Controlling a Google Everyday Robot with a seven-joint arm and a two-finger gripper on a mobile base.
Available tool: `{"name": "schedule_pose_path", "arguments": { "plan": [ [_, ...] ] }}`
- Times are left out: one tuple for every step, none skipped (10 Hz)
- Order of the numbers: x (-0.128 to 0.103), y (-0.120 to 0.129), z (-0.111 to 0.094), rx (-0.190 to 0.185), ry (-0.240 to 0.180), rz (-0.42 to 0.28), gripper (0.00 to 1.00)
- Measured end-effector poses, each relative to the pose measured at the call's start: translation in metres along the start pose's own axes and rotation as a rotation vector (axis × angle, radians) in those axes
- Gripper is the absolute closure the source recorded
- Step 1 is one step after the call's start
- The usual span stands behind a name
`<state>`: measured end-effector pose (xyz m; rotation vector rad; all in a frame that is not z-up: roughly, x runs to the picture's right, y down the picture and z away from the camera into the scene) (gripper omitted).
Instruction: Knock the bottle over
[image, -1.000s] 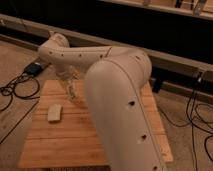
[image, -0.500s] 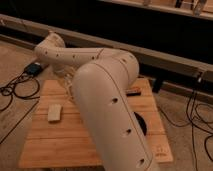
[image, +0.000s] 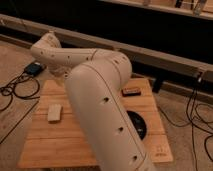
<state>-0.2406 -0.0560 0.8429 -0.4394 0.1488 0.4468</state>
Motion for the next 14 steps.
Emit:
{"name": "schedule_pose_path", "arguments": {
  "plan": [
    [-0.002,0.005,0.001,-0.005,0.002,-0.019,0.35],
    [-0.003,0.009,0.002,-0.010,0.007,-0.033,0.35],
    [0.001,0.014,0.002,-0.014,0.021,-0.048,0.35],
    [0.007,0.021,0.000,-0.024,0.040,-0.057,0.35],
    [0.019,0.030,-0.003,-0.036,0.076,-0.065,0.35],
    [0.029,0.038,-0.007,-0.046,0.108,-0.061,0.35],
    [0.045,0.049,-0.012,-0.063,0.150,-0.046,0.35],
    [0.059,0.058,-0.019,-0.074,0.182,-0.026,0.35],
    [0.072,0.068,-0.027,-0.095,0.204,-0.001,0.35],
    [0.087,0.077,-0.034,-0.119,0.217,0.038,0.35],
    [0.094,0.080,-0.038,-0.129,0.219,0.063,0.35],
    [0.098,0.079,-0.039,-0.131,0.221,0.077,0.35],
    [0.097,0.081,-0.039,-0.133,0.220,0.075,0.35],
    [0.095,0.084,-0.040,-0.137,0.219,0.072,0.35]
  ]
}}
